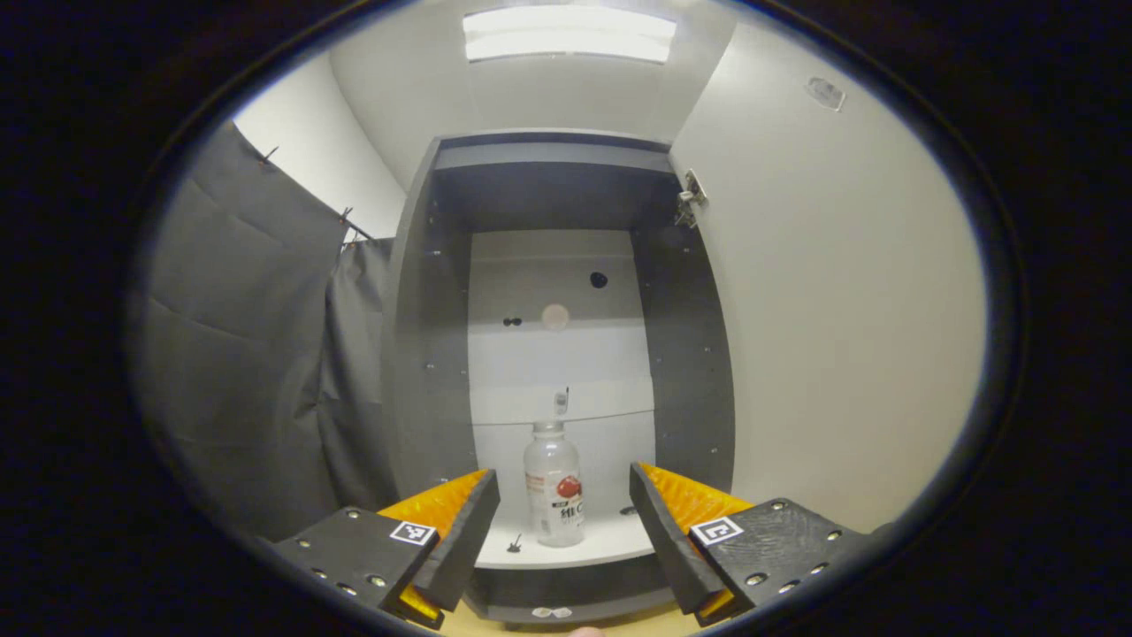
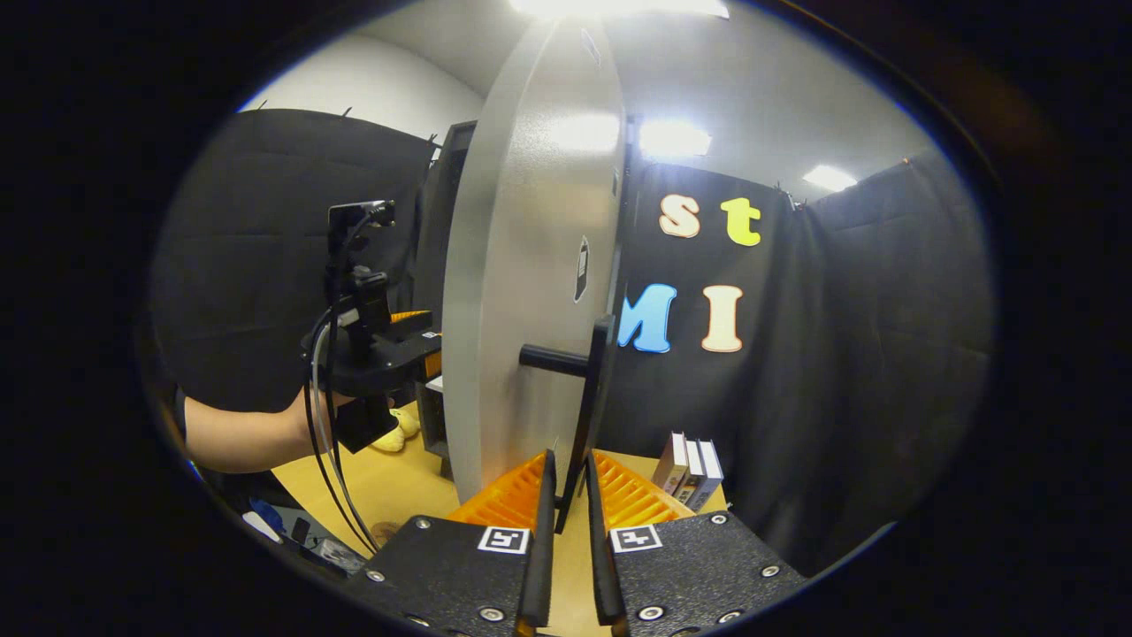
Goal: Open the cabinet door with the right hand, grasp the bottle in the cabinet with the left hand and place it on the coaster, then close the cabinet door with the right hand.
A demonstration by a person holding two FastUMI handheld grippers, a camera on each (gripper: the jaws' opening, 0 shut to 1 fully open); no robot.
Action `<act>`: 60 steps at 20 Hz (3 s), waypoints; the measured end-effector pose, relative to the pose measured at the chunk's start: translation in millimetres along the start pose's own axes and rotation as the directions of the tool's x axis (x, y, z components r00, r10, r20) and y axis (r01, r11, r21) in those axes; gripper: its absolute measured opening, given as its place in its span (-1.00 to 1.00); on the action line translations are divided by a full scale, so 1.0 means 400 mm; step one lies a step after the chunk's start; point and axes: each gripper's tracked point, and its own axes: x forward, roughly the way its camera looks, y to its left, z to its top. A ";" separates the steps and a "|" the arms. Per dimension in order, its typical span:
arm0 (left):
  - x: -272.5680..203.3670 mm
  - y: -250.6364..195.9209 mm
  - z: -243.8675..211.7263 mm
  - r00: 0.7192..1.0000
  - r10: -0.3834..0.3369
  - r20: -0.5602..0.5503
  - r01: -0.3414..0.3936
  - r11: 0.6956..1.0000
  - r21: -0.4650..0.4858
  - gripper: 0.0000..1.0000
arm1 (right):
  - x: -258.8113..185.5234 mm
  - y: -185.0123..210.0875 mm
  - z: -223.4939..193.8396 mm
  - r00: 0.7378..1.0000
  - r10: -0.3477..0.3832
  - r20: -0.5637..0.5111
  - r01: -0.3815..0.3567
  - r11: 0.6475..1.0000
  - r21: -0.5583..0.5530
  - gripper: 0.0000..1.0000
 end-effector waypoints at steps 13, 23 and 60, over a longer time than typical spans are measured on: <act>0.257 0.007 -0.190 0.989 0.078 -0.127 -0.083 0.996 -0.035 0.75 | 0.025 -0.056 -0.019 0.993 0.102 0.054 -0.107 0.991 0.086 0.94; 0.335 0.044 -0.208 0.981 0.153 -0.121 -0.150 0.988 0.033 0.78 | 0.092 -0.018 -0.020 0.941 0.338 0.013 -0.339 0.941 0.019 0.95; 0.293 0.048 -0.125 0.988 0.083 -0.130 -0.084 0.996 -0.005 0.48 | -0.055 -0.061 -0.071 0.968 -0.197 0.155 0.177 0.975 0.136 0.93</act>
